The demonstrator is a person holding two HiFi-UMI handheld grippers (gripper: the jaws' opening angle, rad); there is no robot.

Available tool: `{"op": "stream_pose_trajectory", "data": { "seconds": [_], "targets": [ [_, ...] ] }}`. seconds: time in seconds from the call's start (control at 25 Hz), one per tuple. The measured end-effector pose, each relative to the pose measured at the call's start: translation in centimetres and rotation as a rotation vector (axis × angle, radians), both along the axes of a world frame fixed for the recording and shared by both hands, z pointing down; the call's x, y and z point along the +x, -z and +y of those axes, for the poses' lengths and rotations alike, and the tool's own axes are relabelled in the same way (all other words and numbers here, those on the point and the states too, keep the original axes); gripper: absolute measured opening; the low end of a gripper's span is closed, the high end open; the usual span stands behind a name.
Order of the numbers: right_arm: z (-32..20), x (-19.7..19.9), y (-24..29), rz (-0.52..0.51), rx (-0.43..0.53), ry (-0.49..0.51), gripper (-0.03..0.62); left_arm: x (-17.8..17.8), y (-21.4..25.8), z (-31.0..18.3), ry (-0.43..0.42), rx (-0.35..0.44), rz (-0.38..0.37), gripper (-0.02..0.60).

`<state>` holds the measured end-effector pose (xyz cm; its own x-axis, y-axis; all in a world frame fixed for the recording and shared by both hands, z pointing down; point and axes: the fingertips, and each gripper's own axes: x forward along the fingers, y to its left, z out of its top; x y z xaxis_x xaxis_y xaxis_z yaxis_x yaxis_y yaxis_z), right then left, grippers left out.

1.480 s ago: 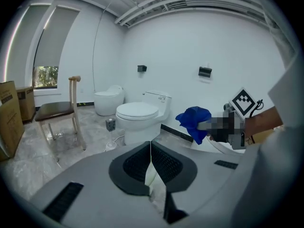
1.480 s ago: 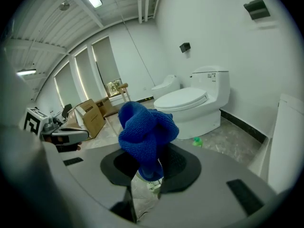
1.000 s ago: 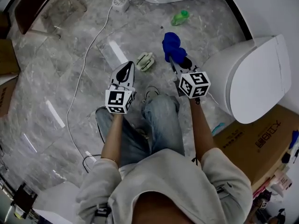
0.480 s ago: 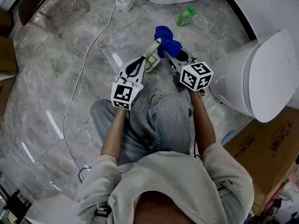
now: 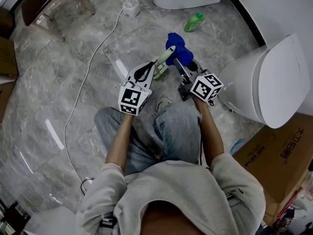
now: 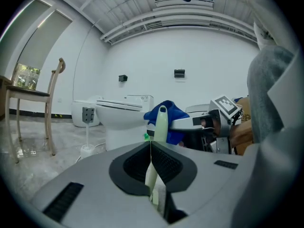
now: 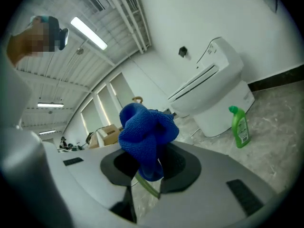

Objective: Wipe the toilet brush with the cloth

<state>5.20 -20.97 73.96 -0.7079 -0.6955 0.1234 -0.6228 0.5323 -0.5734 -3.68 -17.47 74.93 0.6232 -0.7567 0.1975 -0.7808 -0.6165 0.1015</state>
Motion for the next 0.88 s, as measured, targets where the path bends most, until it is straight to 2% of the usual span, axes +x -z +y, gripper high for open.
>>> {"op": "stream_pose_trajectory", "data": {
  "seconds": [0.12,0.32,0.44,0.68,0.88],
  "targets": [
    [-1.4,1.6,0.3,0.002,-0.001,-0.058,0.112,0.0,0.0,-0.1,-0.002,0.004,-0.003,0.020],
    [-3.5,1.6,0.5,0.053,-0.024,-0.048,0.112,0.2,0.1,-0.2,-0.003,0.004,-0.004,0.020],
    [-3.3,0.4,-0.8,0.098,-0.054,-0.003,0.112,0.3,0.0,-0.3,-0.007,0.005,-0.009,0.020],
    [-1.7,-2.4,-2.7,0.117,-0.093,0.092,0.112,0.3,-0.1,-0.4,-0.015,0.005,-0.020,0.020],
    [-0.4,-3.5,-4.0,0.167,-0.091,0.154,0.112,0.3,-0.3,-0.4,-0.012,-0.001,-0.022,0.020]
  ]
}}
